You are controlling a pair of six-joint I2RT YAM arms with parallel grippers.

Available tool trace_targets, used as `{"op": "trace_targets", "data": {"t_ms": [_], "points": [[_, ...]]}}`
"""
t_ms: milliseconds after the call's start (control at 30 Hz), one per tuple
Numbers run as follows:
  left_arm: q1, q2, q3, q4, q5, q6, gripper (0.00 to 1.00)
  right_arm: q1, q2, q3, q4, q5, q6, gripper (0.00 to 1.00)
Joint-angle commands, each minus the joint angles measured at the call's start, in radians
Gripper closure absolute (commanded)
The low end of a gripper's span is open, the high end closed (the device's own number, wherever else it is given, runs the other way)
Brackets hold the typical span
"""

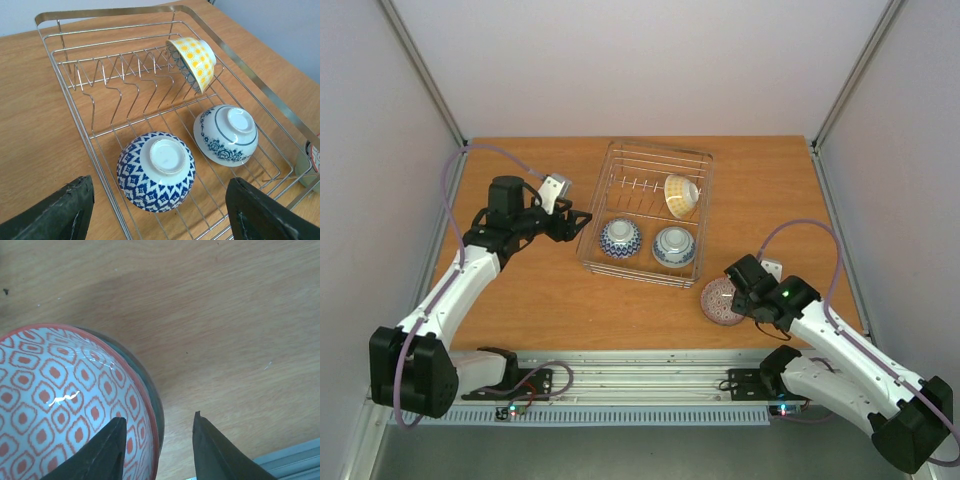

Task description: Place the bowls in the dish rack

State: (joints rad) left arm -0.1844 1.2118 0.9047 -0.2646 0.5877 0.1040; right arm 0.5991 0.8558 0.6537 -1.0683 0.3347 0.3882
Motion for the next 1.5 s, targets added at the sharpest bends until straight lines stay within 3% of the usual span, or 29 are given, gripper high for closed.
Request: {"op": "trace_targets", "data": {"t_ms": [0, 267, 733, 900, 1200, 1467], "points": [[0.007, 0.013, 0.003, 0.04, 0.013, -0.007, 0.27, -0.004, 0.005, -0.008, 0.022, -0.013, 0.033, 0.68], [0.007, 0.015, 0.003, 0.04, 0.011, -0.005, 0.27, -0.004, 0.013, -0.008, 0.025, -0.02, 0.028, 0.98], [0.007, 0.017, 0.009, 0.035, 0.029, -0.009, 0.27, 0.0, -0.095, 0.157, -0.075, 0.012, -0.031, 0.99], [0.005, 0.024, 0.021, 0.017, 0.059, -0.007, 0.27, 0.0, -0.091, 0.241, -0.027, -0.009, -0.115, 0.99], [-0.012, 0.116, 0.107, -0.131, 0.189, 0.027, 0.26, 0.048, 0.104, 0.391, 0.187, -0.074, -0.251, 0.99], [-0.053, 0.157, 0.146, -0.239, 0.327, 0.107, 0.25, 0.162, 0.387, 0.582, 0.286, -0.04, -0.349, 0.99]]}}
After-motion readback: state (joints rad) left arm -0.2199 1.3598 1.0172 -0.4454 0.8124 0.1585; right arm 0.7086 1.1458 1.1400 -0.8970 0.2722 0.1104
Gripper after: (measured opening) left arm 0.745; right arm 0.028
